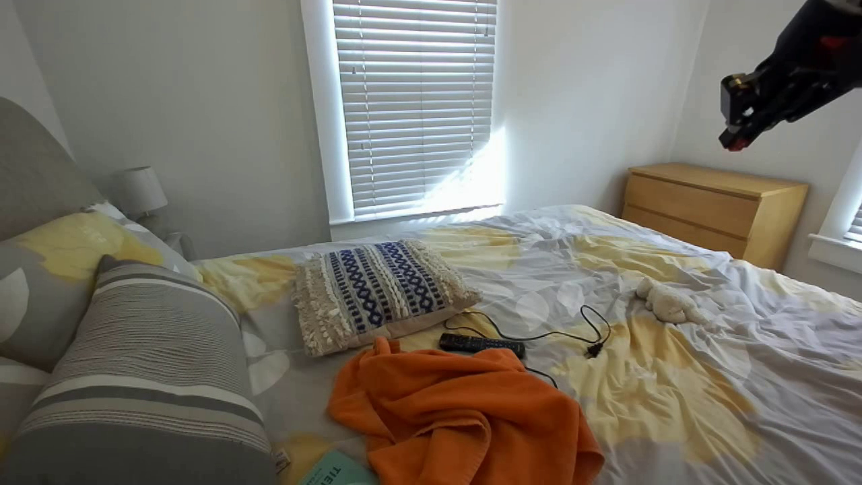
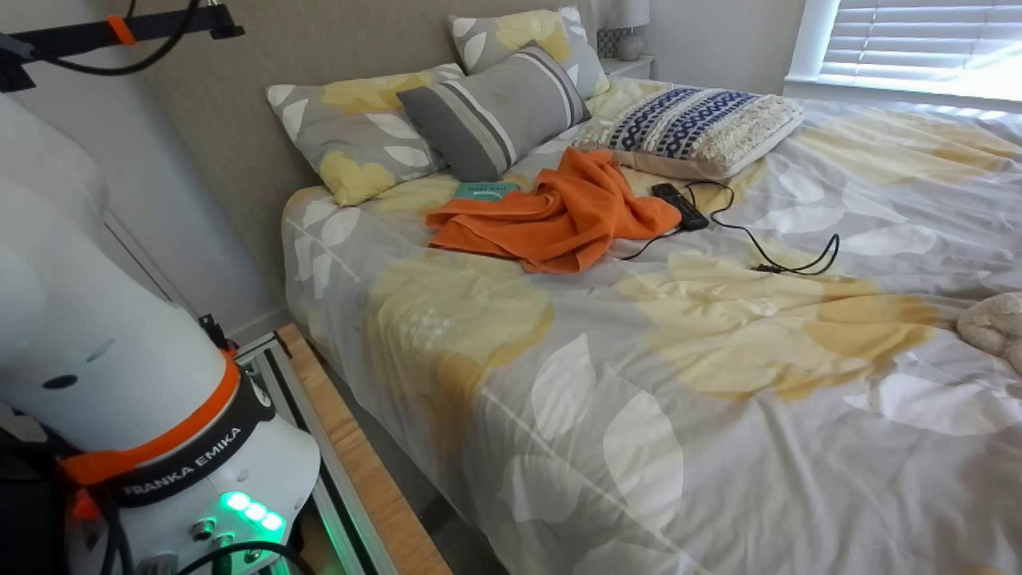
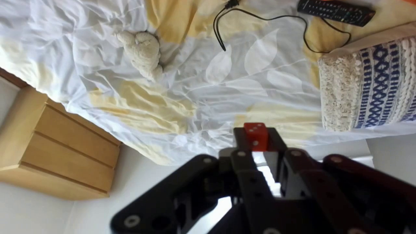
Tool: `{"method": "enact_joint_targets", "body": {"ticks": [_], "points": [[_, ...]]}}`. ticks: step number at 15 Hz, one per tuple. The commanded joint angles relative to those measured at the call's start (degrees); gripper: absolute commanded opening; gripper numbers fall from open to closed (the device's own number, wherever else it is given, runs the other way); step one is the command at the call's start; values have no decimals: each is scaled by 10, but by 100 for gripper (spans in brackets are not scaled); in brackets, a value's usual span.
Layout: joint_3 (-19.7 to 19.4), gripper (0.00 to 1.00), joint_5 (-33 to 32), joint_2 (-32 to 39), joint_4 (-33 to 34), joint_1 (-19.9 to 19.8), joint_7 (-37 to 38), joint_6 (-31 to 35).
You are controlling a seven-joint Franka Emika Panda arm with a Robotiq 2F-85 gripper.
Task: Pick up the orange dice on the bed and drop it on the bed
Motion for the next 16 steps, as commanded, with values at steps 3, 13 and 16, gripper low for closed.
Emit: {"method": "enact_joint_targets", "body": {"ticks": [3,13,16], "points": [[30,4,-44,-42,-9,-38,-32,48],[23,66,-12,-28,-1,-40,-106,96],[22,88,-6,-25,1,-39,-111,92]]}}
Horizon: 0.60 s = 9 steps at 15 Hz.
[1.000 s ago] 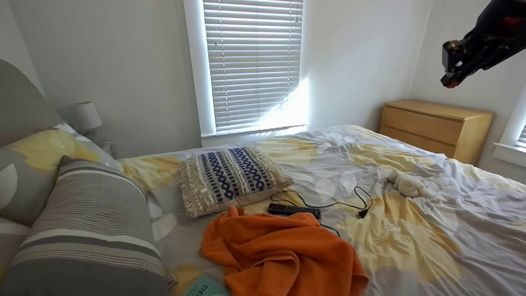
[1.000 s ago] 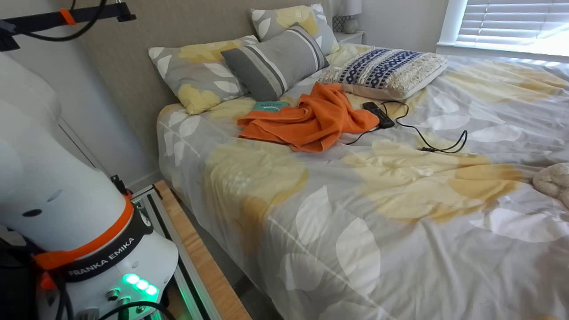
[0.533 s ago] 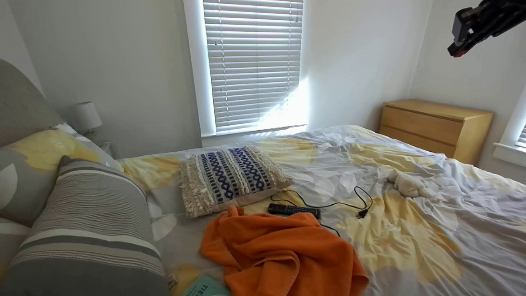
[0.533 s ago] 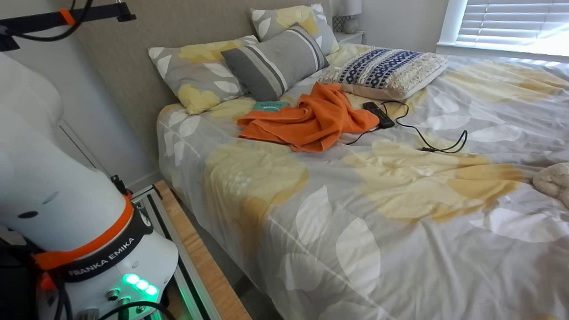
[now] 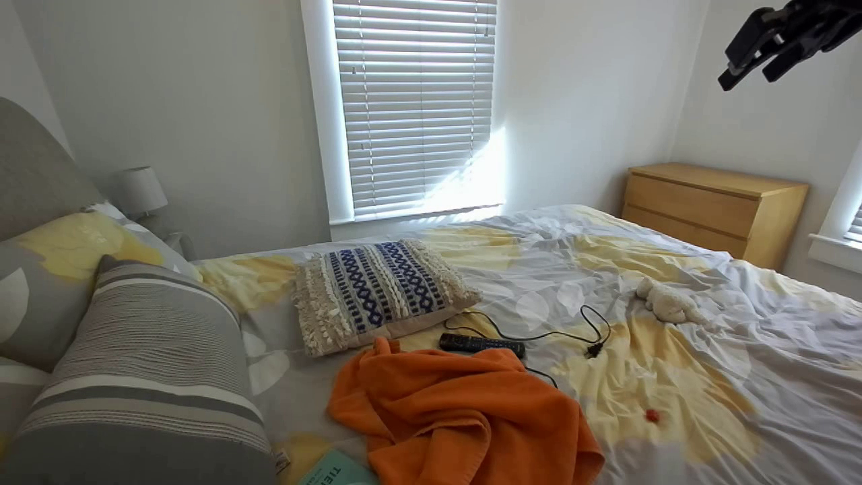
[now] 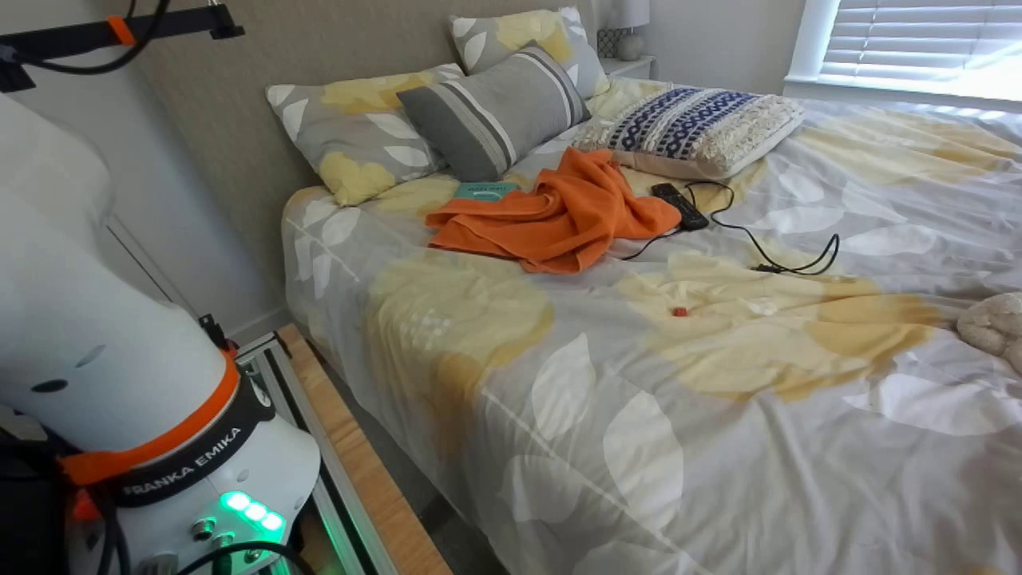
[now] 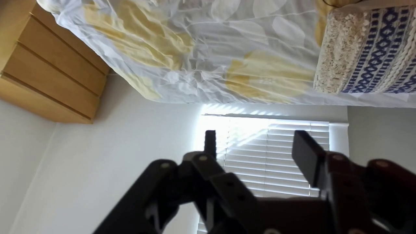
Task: Pick up the orange dice on the bed and drop it on the bed
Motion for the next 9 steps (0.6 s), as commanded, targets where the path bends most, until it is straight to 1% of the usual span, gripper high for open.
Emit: {"method": "enact_joint_targets", "body": {"ticks": [1,2,4,6,9], "points": [[-3,94,27,7,0,4,-25,1],[-3,100,32,8,0,5,-25,-1],[-7,100,55,11,1,13,-36,-10],[-16,100,95,14,4,27,-56,-31],[-31,100,174,20,14,52,-90,-110]]}}
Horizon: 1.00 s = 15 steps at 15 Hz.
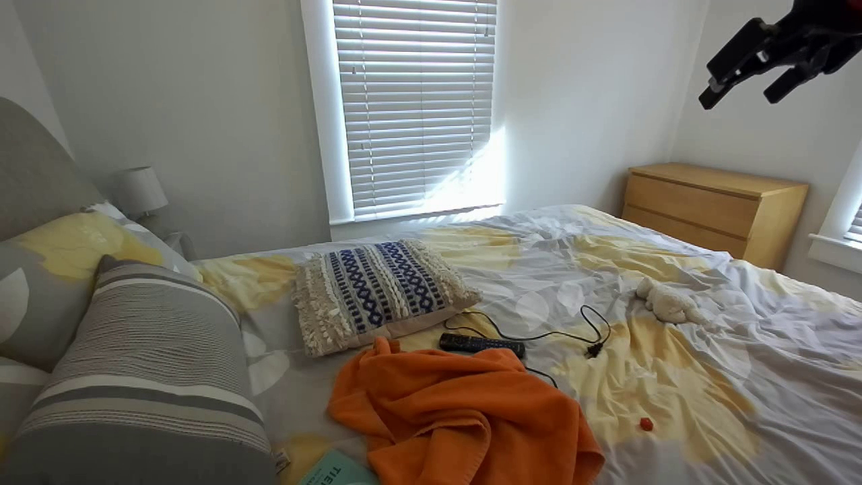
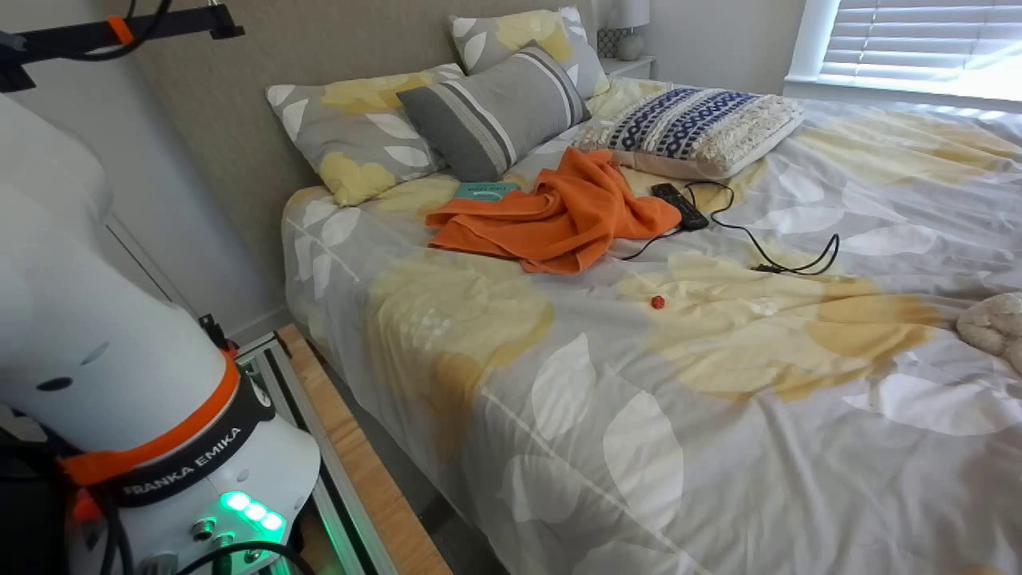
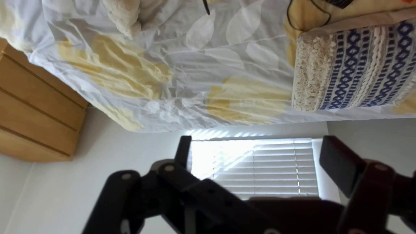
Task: Pick up the orange dice on the bed and drop it on the bed
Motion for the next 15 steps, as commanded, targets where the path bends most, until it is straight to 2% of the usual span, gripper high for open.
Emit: {"method": "enact_joint_targets", "body": {"ticks": [1,4,7,10,12,13,15], "points": [[-30,99,99,7,15,43,-61,-97],[-51,100,173,12,31,67,-126,-181],[-68,100,224,26,62,71,-164,-287],[-71,100,228,50,103,52,-131,-399],[-66,100,201,62,112,40,-120,-406],[-64,100,211,38,89,43,-131,-386],[-64,100,210,51,98,38,-131,-389]]}}
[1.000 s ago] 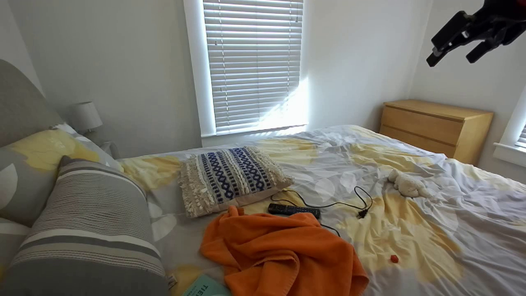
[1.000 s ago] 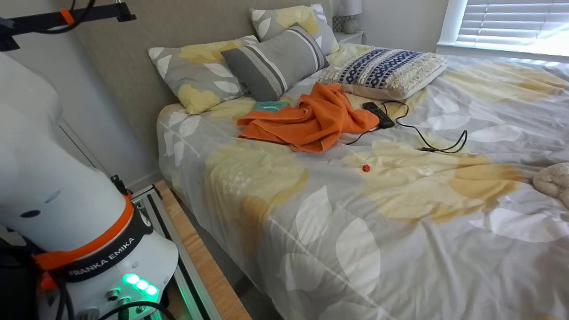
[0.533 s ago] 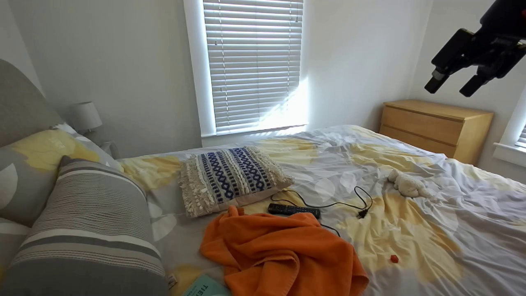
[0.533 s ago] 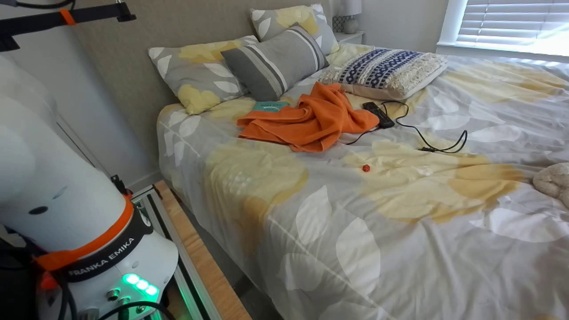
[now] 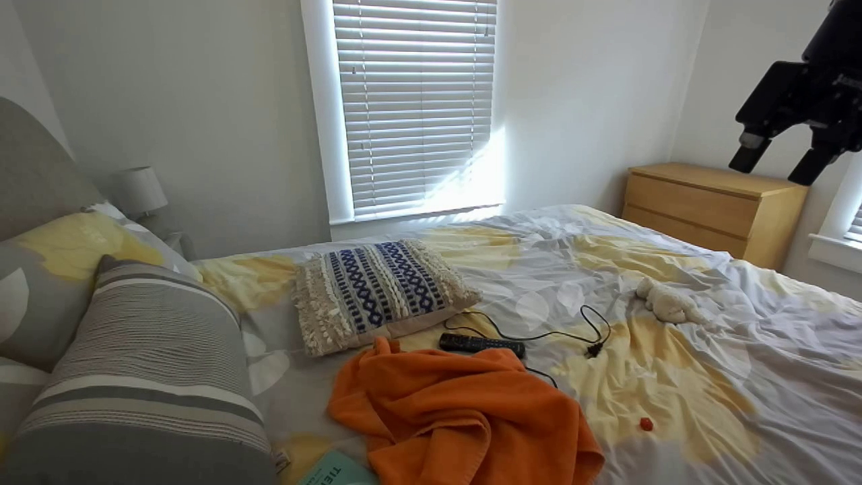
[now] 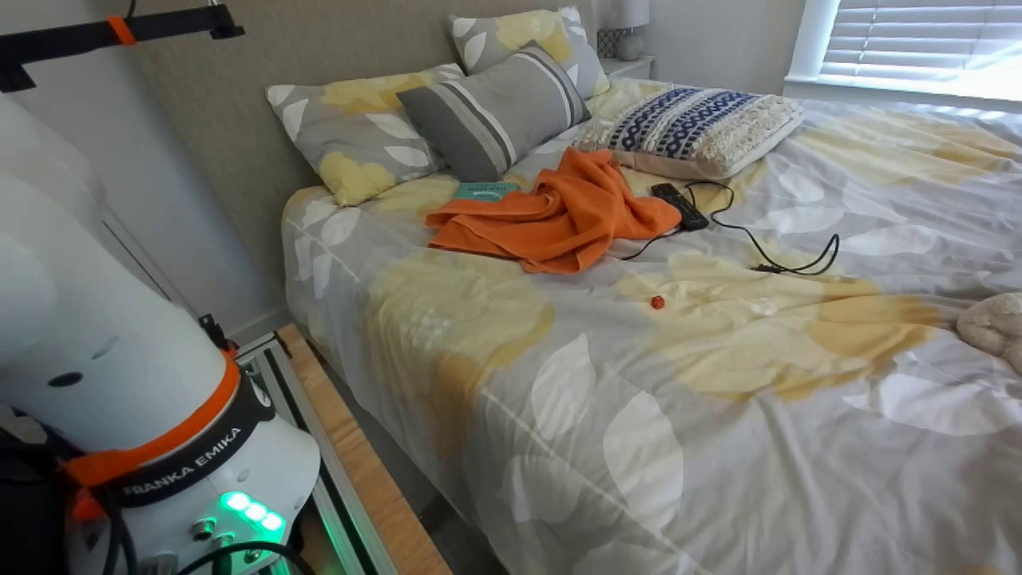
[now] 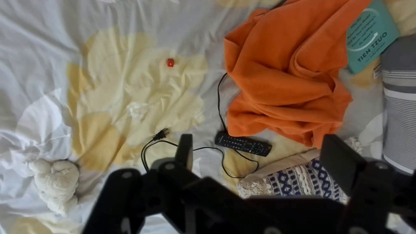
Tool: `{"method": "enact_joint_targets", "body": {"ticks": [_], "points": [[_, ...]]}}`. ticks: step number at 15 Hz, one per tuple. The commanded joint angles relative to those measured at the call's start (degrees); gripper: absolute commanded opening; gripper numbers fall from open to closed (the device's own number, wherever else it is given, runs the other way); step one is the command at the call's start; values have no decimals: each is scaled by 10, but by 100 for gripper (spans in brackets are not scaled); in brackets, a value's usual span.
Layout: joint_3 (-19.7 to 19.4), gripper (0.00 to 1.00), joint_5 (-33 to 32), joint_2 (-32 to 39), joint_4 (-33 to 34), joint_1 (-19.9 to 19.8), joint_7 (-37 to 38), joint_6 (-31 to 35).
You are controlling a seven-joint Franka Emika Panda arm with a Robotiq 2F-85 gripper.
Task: Pick up the orange dice on the bed and drop it on the bed
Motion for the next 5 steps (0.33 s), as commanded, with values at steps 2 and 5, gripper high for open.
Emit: {"method": "enact_joint_targets", "body": {"ticks": [2,5], "points": [[4,100,1,7,6,-5,-1,-2],[4,100,1,9,8,-5,-1,-2]]}}
